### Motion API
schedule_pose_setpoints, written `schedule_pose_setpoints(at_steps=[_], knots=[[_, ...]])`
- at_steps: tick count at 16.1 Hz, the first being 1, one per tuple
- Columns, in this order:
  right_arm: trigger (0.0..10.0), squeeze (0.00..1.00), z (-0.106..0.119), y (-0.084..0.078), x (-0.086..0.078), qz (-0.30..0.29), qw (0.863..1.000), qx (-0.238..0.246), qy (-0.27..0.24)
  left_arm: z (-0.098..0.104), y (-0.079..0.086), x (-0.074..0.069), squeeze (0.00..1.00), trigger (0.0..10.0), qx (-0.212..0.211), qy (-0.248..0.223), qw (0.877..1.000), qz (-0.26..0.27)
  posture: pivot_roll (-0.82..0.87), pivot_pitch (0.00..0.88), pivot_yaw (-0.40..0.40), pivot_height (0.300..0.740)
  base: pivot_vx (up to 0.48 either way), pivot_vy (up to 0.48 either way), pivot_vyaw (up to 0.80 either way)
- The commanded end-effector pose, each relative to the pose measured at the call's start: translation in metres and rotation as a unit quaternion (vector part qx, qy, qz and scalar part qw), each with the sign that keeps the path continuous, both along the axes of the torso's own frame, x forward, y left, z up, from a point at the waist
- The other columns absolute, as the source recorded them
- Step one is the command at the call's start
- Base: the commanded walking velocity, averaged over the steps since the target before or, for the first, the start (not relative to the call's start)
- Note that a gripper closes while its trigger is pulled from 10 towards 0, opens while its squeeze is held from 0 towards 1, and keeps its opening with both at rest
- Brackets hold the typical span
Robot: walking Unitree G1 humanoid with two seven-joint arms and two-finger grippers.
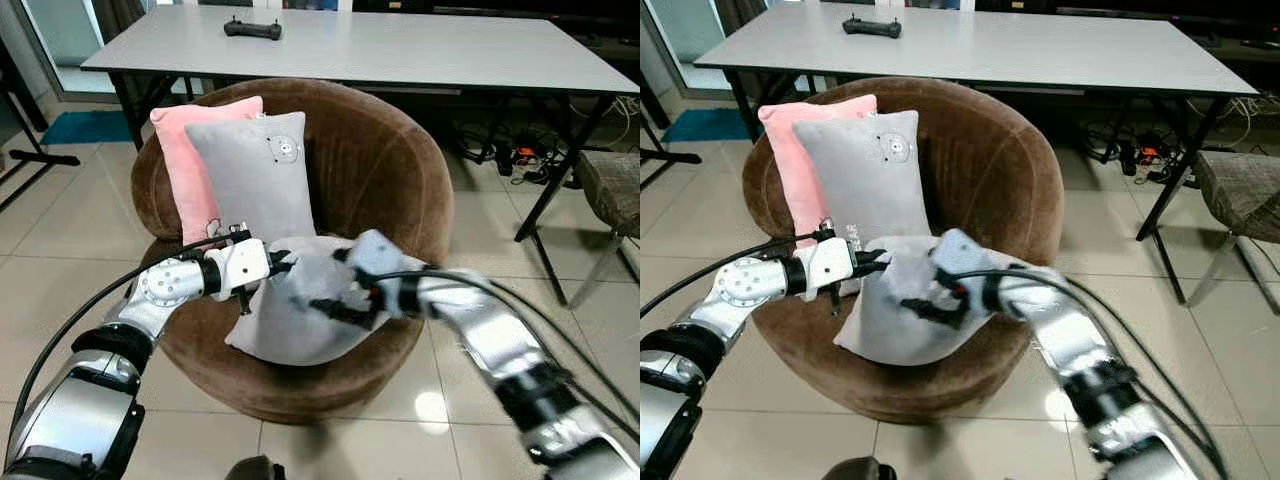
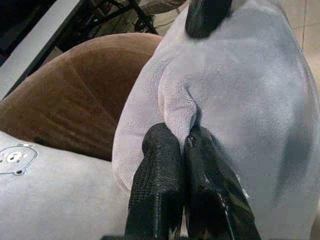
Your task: Move the pillow to the sofa from floor
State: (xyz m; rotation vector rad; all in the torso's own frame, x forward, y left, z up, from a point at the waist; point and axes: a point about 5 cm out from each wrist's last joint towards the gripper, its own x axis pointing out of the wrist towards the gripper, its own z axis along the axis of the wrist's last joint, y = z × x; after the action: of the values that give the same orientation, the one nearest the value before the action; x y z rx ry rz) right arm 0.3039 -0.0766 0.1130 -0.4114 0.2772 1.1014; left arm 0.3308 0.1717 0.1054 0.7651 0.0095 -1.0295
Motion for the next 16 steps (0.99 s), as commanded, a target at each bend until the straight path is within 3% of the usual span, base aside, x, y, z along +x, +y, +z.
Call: schedule_pose_setpoints(at_steps=[1,2,3,7,8,13,16], knots=[[10.0,1.00,-0.004,0.002,0.004,-0.011,1.000,-0.024,-0.007,-0.003,0.000,-0.003,0.00,0.0,0.010,0.006,1.000,-0.011,0.07,0.000,-0.006,0.740,0.000,0.000,0.00],[10.0,0.67,-0.007,0.004,0.011,-0.042,0.998,-0.033,-0.017,-0.003,-0.001,-0.004,0.00,0.0,0.009,0.001,1.000,-0.020,0.07,0.000,-0.006,0.740,0.000,0.000,0.00],[10.0,0.24,-0.008,0.005,0.017,-0.071,0.997,-0.026,-0.012,-0.003,-0.001,-0.005,0.00,0.0,0.008,-0.002,1.000,-0.025,0.08,0.000,-0.010,0.740,0.000,0.000,0.00],[10.0,0.24,-0.008,0.005,0.017,-0.071,0.997,-0.026,-0.012,-0.003,-0.001,-0.005,0.00,0.0,0.008,-0.002,1.000,-0.025,0.08,0.000,-0.010,0.740,0.000,0.000,0.00],[10.0,0.00,-0.003,0.003,0.019,-0.070,0.997,-0.035,-0.027,-0.004,0.002,-0.008,0.00,0.0,0.012,0.001,0.999,-0.031,0.08,0.000,-0.010,0.740,0.000,0.000,0.00],[10.0,0.00,0.019,-0.012,0.028,-0.040,0.994,-0.066,-0.074,-0.007,0.006,-0.016,0.00,0.0,0.026,0.010,0.998,-0.062,0.08,0.000,-0.010,0.740,0.000,0.000,0.00],[10.0,0.00,0.000,-0.003,0.017,-0.003,0.997,-0.076,-0.032,-0.006,0.004,-0.016,0.00,0.0,0.023,0.006,0.998,-0.066,0.08,0.000,-0.012,0.740,0.000,0.000,0.00]])
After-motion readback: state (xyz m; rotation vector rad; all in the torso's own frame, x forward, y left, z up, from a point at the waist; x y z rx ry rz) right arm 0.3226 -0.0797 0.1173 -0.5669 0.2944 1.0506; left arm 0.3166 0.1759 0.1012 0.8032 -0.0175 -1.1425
